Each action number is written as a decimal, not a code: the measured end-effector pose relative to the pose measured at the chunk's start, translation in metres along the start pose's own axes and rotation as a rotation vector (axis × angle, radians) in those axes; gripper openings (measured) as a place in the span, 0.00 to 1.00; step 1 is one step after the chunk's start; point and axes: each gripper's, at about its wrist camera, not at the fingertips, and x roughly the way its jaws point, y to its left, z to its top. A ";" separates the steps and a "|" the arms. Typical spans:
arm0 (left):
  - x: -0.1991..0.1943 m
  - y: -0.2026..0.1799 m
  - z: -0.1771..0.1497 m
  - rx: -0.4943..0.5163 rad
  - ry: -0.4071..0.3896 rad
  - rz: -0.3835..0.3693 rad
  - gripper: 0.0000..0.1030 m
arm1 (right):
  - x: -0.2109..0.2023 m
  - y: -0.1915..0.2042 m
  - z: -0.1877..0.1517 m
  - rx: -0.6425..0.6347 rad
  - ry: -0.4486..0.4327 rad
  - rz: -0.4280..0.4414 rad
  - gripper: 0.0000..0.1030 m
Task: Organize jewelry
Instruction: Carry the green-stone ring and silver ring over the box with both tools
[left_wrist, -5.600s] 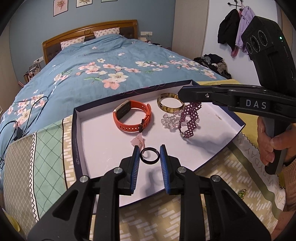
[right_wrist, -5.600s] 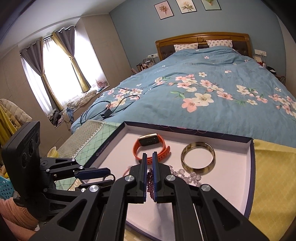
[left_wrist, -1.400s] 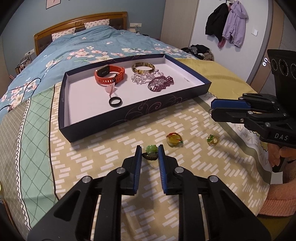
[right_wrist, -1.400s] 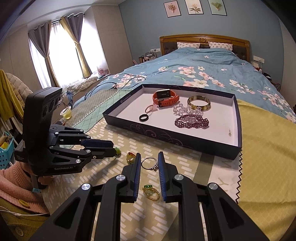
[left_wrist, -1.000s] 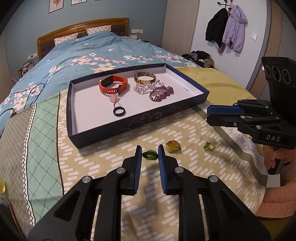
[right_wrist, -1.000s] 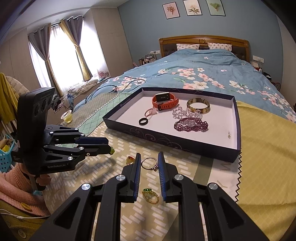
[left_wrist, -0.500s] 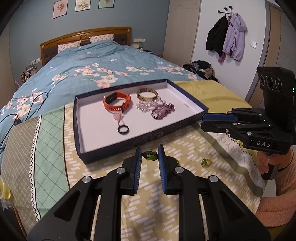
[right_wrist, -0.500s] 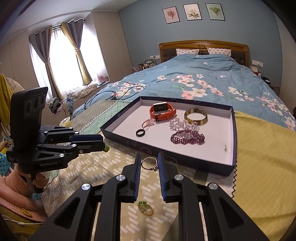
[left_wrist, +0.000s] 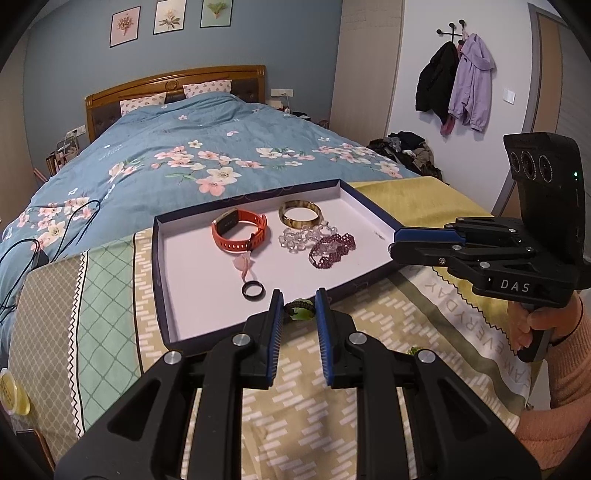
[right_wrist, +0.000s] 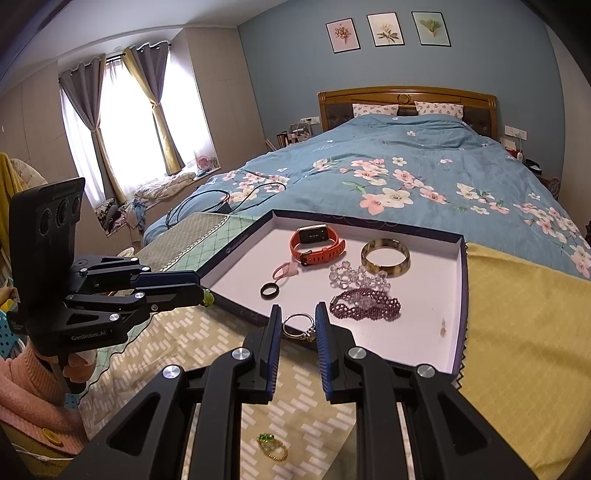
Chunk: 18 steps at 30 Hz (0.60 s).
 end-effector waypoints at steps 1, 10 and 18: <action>0.001 0.000 0.001 0.000 -0.002 0.001 0.18 | 0.000 0.000 0.000 0.002 0.001 0.000 0.16; 0.005 0.004 0.011 -0.006 -0.016 0.014 0.18 | 0.012 -0.007 0.010 0.004 0.013 0.001 0.16; 0.010 0.008 0.019 -0.002 -0.024 0.031 0.18 | 0.022 -0.013 0.015 0.005 0.020 -0.003 0.16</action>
